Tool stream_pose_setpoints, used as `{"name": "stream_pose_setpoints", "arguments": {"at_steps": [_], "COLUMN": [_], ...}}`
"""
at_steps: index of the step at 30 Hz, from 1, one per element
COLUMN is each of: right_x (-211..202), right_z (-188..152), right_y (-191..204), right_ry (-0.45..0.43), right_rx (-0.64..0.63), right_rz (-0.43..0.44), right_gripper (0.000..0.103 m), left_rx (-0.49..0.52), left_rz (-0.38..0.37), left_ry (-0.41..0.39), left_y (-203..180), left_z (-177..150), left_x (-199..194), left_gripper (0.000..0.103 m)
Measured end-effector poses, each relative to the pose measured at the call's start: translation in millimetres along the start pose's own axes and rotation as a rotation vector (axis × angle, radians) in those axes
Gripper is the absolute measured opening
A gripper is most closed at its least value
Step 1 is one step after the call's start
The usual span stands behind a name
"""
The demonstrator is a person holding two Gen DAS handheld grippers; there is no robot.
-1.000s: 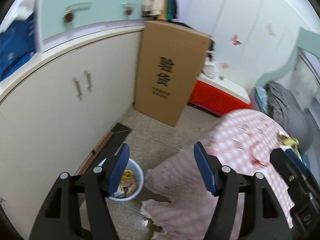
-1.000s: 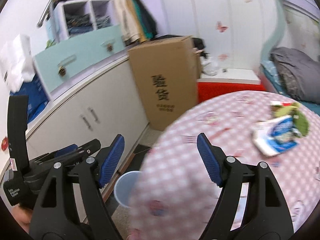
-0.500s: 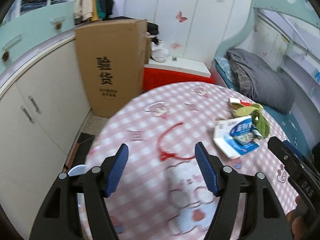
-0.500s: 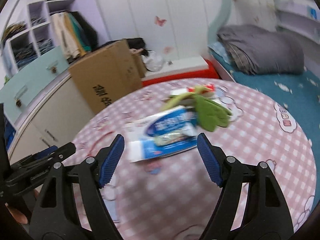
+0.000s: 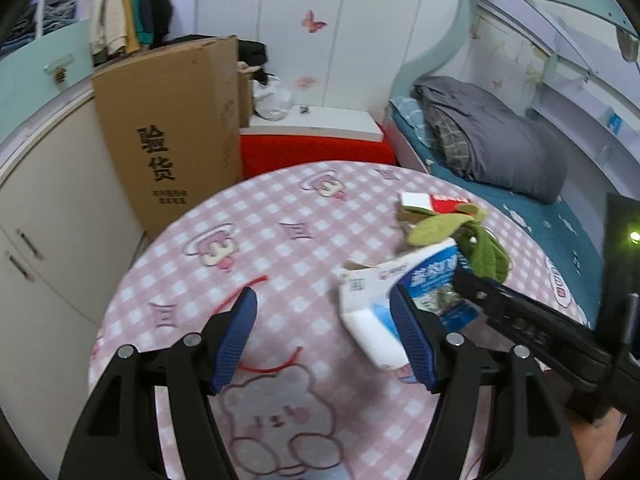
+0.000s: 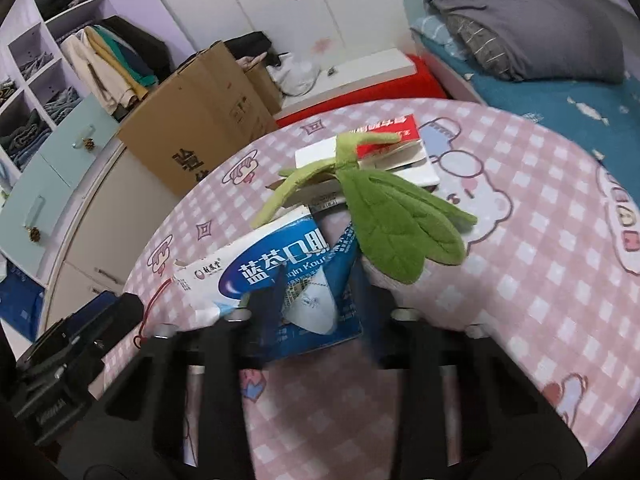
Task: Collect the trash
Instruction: 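Grasp the blue toothpaste tube with the right tool while the left tool grasps a striped wrapper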
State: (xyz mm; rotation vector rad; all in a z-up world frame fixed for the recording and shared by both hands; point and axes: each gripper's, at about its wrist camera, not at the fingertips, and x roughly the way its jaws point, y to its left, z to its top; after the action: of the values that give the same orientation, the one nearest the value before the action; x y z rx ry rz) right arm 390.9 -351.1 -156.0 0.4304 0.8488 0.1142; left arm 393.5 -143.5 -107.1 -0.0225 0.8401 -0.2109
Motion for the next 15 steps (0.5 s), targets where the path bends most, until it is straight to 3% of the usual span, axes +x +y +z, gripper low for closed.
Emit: {"name": "stream_pose_setpoints", "arguments": {"at_steps": [9,15], "right_x": [-36,-54], "right_z": [-9,-22], "right_y": [-19,-43], "right_ry": [-0.074,-0.093], "right_rx": [-0.036,-0.004], "right_rz": [0.008,0.021], "right_gripper": [0.021,0.021], "left_rx": [0.135,0.220], "left_rz": [-0.042,-0.027], "left_ry": [0.030,0.068], "left_y": [-51,-79], "left_z": [1,-2], "left_x": [19,41], "left_gripper": [0.068,0.068]}}
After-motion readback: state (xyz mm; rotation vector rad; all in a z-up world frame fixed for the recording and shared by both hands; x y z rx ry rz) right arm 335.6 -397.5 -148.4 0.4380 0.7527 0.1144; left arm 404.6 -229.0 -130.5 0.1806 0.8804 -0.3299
